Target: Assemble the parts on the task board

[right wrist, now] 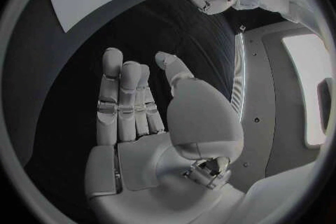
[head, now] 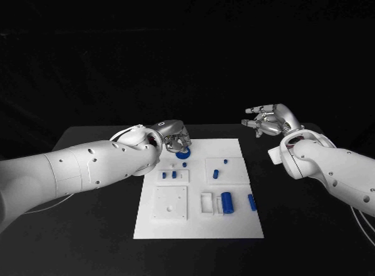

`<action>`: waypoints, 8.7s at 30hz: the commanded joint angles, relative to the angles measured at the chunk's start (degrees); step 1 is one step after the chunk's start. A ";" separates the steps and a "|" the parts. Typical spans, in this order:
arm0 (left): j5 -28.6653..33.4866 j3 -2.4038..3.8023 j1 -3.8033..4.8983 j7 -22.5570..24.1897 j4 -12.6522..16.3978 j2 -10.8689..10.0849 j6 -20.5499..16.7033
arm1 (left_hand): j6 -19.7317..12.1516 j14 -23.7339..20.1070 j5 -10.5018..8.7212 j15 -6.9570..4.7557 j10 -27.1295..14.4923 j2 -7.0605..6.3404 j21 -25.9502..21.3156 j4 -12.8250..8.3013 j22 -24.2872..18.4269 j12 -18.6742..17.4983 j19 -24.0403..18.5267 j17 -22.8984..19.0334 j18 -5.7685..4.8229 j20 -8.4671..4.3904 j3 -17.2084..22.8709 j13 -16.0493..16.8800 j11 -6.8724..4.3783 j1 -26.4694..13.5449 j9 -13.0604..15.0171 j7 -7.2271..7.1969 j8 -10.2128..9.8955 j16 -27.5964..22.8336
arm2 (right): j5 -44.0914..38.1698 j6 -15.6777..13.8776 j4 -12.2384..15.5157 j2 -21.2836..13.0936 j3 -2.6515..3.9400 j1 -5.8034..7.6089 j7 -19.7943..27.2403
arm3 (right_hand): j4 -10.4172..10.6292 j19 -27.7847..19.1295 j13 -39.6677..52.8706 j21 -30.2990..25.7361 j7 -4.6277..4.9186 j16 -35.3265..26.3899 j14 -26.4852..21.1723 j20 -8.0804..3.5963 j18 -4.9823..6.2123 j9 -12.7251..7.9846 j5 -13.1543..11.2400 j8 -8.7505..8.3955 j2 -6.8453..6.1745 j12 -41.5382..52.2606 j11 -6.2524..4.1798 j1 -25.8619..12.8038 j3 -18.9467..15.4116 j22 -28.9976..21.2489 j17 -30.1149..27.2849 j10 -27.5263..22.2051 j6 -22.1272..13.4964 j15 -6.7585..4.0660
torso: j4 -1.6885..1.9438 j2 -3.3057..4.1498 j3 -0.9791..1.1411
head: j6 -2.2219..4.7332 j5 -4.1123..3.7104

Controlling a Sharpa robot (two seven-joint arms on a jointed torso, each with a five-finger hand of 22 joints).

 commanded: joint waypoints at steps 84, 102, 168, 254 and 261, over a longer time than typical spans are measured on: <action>-10.57 -0.45 -4.31 2.98 -8.46 4.83 9.95 | 0.06 3.88 1.45 -0.59 -0.22 2.72 4.20 0.53 1.39 -0.19 2.03 0.12 1.41 -0.52 0.39 -0.13 -0.45 0.48 -0.23 0.49 -0.40 6.08 | 0.63 1.75 1.07 0.13 0.04 -0.02 1.73 | -0.43 -7.00 -32.49 -4.35 1.24 -45.98 3.67 5.20 -0.49 0.00 0.69 0.04 -0.29 -45.02 3.75 -2.22 5.24 -64.04 -28.08 10.36 1.06 5.02 | 0.06 -0.08 -0.04 | -1.26 -1.18; -10.67 -0.45 -4.90 3.44 -9.26 5.29 10.65 | -0.52 4.73 1.30 -0.53 -1.19 3.11 5.68 0.35 1.24 -0.21 1.97 -0.06 1.75 -0.39 0.49 -0.15 -0.26 -0.23 -0.24 0.51 -0.37 6.29 | 0.67 1.77 1.35 0.07 0.04 -0.02 1.77 | -0.35 -7.06 -32.49 -4.17 1.24 -45.98 3.62 5.21 -0.49 0.00 0.82 0.04 -0.31 -45.02 3.75 -2.23 5.31 -64.42 -28.07 10.32 1.06 5.03 | 0.08 -0.04 0.00 | -1.38 -1.17; -5.13 2.52 -4.75 0.70 -2.89 -3.22 10.22 | 1.56 6.61 1.28 -0.58 0.71 4.17 5.51 1.59 1.24 -0.22 3.22 -0.04 1.93 -0.57 -0.34 -0.14 -0.48 0.63 -0.23 0.72 -0.40 5.46 | 0.54 1.95 1.17 -0.34 0.04 -0.02 1.66 | -0.33 -7.31 -32.50 -3.62 1.26 -46.02 3.42 5.26 -0.49 0.00 1.06 0.04 -0.43 -45.10 3.82 -2.17 5.51 -65.37 -28.00 10.16 1.05 5.09 | 0.11 -0.10 -0.01 | -0.66 -0.01; -5.41 1.40 -5.21 -0.65 -3.87 -2.63 11.66 | -8.47 4.87 0.13 1.03 -4.37 0.59 4.36 1.59 1.00 -0.20 2.85 0.30 2.78 0.90 -0.25 -0.15 1.44 -0.29 -0.30 -1.21 -0.45 5.94 | 0.52 2.10 1.06 -0.38 0.04 -0.09 1.60 | -0.30 -7.78 -32.51 -3.02 1.31 -46.08 3.07 5.40 -0.48 0.01 1.10 0.05 -0.47 -45.23 3.97 -2.31 5.61 -66.46 -28.18 9.78 1.26 5.24 | 0.06 -0.10 0.03 | -0.78 -0.06; -5.41 1.38 -5.21 -0.59 -3.86 -2.85 9.96 | -11.86 4.45 0.10 1.45 -5.95 -0.05 3.23 2.10 1.06 -0.21 3.27 0.00 3.23 1.39 -1.22 -0.14 1.98 0.38 -0.40 -1.69 -0.56 6.23 | 0.51 2.05 1.08 -0.38 0.04 -0.09 1.56 | -0.30 -8.04 -32.52 -3.13 1.34 -46.16 2.78 5.51 -0.48 0.01 1.11 0.05 -0.52 -45.33 4.08 -2.32 5.64 -66.57 -28.30 9.49 1.21 5.36 | 0.09 -0.10 -0.01 | -0.66 -0.10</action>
